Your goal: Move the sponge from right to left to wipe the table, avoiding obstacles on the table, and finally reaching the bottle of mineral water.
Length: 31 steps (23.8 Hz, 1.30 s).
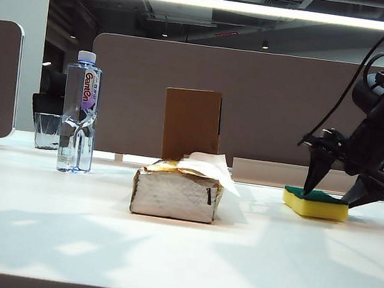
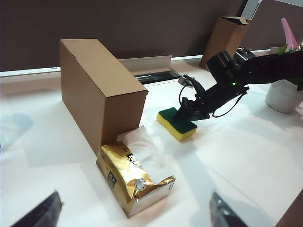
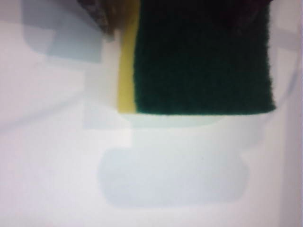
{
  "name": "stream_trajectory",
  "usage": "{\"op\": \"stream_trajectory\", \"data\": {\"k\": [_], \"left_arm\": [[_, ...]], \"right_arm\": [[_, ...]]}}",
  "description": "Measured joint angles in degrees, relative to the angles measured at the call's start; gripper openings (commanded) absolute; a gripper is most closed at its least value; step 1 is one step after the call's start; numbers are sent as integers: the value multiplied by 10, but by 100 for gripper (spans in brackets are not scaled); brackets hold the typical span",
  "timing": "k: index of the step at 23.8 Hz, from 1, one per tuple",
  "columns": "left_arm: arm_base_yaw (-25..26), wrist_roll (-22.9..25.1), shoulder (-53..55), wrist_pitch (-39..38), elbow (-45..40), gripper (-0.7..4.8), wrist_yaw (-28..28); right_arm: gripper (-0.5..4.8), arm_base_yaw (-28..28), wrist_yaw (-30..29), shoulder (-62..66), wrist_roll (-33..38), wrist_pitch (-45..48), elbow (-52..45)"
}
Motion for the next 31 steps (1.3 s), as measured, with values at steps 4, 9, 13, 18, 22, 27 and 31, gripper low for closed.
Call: {"op": "stream_trajectory", "data": {"k": [4,9,13,18,22,27,31], "left_arm": [[0,0,0,0,0,404,0],[0,0,0,0,0,404,0],[0,0,0,0,0,404,0],[0,0,0,0,0,404,0],[0,0,0,0,0,404,0],[0,0,0,0,0,404,0],[0,0,0,0,0,404,0]], "right_arm": [[332,2,4,4,0,14,0],[292,2,15,11,-1,27,3],[188,2,14,22,-1,43,7],[46,2,13,25,0,42,6],[-9,2,11,26,0,40,6],[-9,2,14,26,0,40,6],[-9,2,17,26,0,35,6]]}}
